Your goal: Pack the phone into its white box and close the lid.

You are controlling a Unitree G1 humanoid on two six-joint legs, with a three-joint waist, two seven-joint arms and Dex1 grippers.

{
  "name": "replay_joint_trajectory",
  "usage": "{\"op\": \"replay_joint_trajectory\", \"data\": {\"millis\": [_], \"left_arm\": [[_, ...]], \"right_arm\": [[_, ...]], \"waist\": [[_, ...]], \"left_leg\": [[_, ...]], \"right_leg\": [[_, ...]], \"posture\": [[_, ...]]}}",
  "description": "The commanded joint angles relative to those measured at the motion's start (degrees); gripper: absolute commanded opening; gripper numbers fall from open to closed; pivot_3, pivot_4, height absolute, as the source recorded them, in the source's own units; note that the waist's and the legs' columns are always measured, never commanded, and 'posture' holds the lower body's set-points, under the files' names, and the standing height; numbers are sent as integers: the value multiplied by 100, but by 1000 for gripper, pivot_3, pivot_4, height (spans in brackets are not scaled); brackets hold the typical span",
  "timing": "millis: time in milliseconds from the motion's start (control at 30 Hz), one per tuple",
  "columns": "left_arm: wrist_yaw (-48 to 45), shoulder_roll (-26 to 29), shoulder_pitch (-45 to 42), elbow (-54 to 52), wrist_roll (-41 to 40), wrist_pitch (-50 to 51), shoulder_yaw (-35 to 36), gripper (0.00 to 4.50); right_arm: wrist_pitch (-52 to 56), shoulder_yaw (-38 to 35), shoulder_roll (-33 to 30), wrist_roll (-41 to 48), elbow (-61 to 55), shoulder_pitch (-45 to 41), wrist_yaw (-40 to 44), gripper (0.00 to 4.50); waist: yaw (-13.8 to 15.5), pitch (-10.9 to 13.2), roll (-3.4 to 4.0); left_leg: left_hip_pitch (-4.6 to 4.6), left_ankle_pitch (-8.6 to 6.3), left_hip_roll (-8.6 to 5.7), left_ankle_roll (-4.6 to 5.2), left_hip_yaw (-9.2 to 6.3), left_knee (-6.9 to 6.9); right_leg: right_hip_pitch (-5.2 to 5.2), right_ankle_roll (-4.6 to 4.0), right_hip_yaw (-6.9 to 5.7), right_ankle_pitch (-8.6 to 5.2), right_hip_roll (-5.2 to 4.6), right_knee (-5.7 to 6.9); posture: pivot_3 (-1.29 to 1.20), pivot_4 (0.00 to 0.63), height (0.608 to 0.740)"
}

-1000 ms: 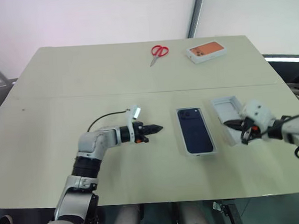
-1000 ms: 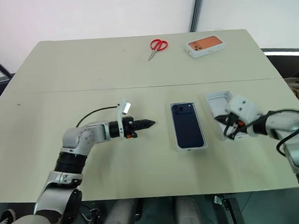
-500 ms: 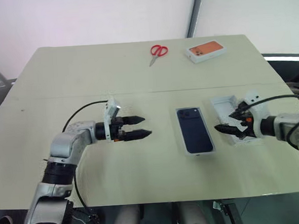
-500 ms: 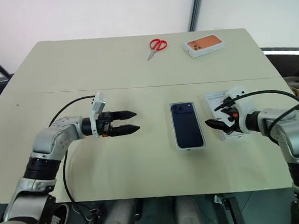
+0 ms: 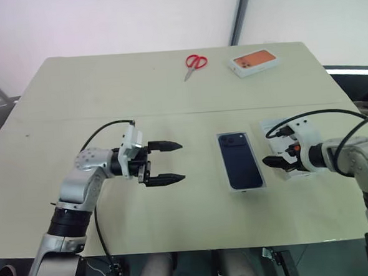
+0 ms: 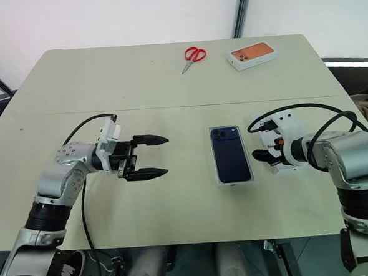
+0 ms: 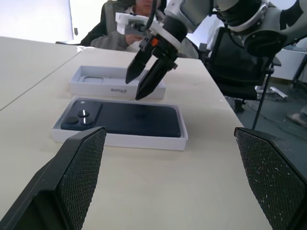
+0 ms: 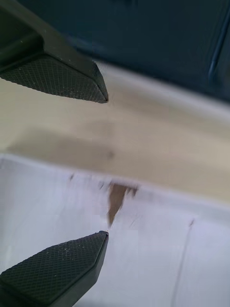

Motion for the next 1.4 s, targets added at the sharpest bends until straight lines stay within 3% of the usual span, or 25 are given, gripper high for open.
{"op": "replay_joint_trajectory", "data": {"millis": [33,133,267,367,433,500,700,967,1200,1300,1400], "left_arm": [[102,-70,37,-206,-11,-126,-34,4500],[218,-153,109,-261,32,-164,-64,4500],[369,-185,163,-319,-1,-134,-41,4500],[477,-180,259,-259,52,-194,-46,4500],[526,-175,301,-272,56,-216,-45,4500],[573,-175,321,-320,33,-199,-36,4500],[660,-158,356,-364,42,-212,-41,4500],[753,-122,346,-340,49,-155,-43,4500],[1337,-296,13,226,266,-311,132,4500],[1623,-334,-31,420,368,-357,235,4500],[1795,-352,-33,450,324,-272,338,4500]], "right_arm": [[93,43,-93,-102,-227,-110,-197,4465],[274,44,31,-64,-336,15,-358,4465],[-81,621,-371,-281,-389,123,-444,4465],[146,334,4,-239,-256,43,-527,4465],[186,293,82,-298,-222,6,-612,3955],[226,275,166,-336,-215,-27,-684,3154],[292,183,415,-358,-322,12,-907,42],[292,-232,872,-554,-5,-315,-1285,42],[-188,-1860,2300,170,187,-1539,-837,42],[241,-2840,3164,1321,71,-1906,-534,42],[293,-3073,3415,2902,103,-1521,-685,42]], "waist": [[0,0,0],[-3,0,0],[-16,-2,3],[-41,-3,2],[-66,-3,2],[-100,-3,2],[-121,-3,2],[-130,-3,3],[-155,0,9],[-156,-1,10],[-131,-1,10]], "left_leg": [[0,0,0,0,0,0],[0,0,0,0,0,2],[0,1,0,1,1,6],[2,0,0,1,1,7],[5,1,2,1,1,7],[6,1,2,1,0,8],[8,1,1,1,0,11],[16,1,1,2,1,12],[23,2,9,2,6,11],[23,2,10,2,5,4],[22,1,8,3,-1,-1]], "right_leg": [[0,0,-1,0,1,0],[1,0,-1,0,3,3],[2,1,-1,0,4,5],[5,1,-2,0,5,6],[6,1,-1,0,8,9],[7,0,-2,1,9,10],[11,1,-2,1,8,10],[17,1,0,1,8,14],[5,6,5,5,23,44],[4,11,2,8,25,48],[3,11,3,8,21,51]], "posture": [[0,150,740],[0,150,740],[0,150,740],[0,150,740],[0,150,740],[0,150,740],[0,150,740],[0,150,740],[0,150,740],[0,150,740],[0,150,740]]}}
